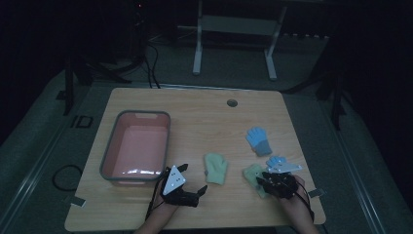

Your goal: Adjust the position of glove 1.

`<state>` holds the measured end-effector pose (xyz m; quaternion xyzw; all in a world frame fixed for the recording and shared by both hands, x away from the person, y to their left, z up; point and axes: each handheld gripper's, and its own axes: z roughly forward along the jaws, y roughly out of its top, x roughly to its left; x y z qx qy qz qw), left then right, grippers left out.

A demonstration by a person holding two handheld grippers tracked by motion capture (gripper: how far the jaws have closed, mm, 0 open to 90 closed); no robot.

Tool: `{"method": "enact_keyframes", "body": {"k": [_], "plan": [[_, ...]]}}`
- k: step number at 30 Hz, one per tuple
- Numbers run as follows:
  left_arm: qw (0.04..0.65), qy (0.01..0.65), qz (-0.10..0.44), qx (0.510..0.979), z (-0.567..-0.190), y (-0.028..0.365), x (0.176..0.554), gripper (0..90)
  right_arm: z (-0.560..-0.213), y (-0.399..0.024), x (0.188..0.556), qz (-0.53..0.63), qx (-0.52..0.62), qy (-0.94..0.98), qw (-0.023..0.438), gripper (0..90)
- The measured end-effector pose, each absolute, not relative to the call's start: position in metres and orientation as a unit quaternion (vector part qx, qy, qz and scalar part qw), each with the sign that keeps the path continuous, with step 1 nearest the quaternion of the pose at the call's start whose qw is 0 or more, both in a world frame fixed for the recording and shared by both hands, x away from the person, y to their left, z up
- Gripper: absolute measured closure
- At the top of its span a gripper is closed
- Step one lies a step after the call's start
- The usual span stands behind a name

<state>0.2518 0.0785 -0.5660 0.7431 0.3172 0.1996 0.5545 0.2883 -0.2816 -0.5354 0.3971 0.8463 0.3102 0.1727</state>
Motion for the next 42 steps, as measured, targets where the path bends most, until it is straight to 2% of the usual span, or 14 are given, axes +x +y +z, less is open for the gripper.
{"method": "enact_keyframes", "body": {"k": [2, 4, 5, 10, 20, 25, 32, 42], "plan": [[0.555, 0.317, 0.199, 0.743, -0.566, 0.079, 0.252, 0.4, -0.540, -0.283, 0.289, 0.317, 0.397, 0.845, 0.169, 65.4], [0.554, 0.317, 0.200, 0.743, -0.566, 0.078, 0.252, 0.4, -0.542, -0.283, 0.290, 0.316, 0.397, 0.846, 0.164, 73.3], [0.555, 0.317, 0.200, 0.743, -0.566, 0.079, 0.252, 0.4, -0.543, -0.283, 0.290, 0.315, 0.394, 0.847, 0.168, 80.7], [0.556, 0.319, 0.199, 0.742, -0.566, 0.079, 0.252, 0.4, -0.538, -0.278, 0.286, 0.317, 0.405, 0.839, 0.179, 87.3], [0.555, 0.322, 0.199, 0.741, -0.566, 0.079, 0.252, 0.5, -0.498, -0.252, 0.283, 0.338, 0.424, 0.814, 0.209, 87.7], [0.553, 0.317, 0.203, 0.744, -0.566, 0.078, 0.251, 0.4, -0.481, -0.239, 0.290, 0.352, 0.472, 0.778, 0.220, 87.7], [0.554, 0.312, 0.202, 0.744, -0.566, 0.078, 0.251, 0.5, -0.491, -0.217, 0.298, 0.318, 0.502, 0.762, 0.258, 87.7], [0.556, 0.315, 0.200, 0.742, -0.566, 0.079, 0.250, 0.5, -0.514, -0.208, 0.307, 0.313, 0.544, 0.738, 0.248, 87.6]]}}
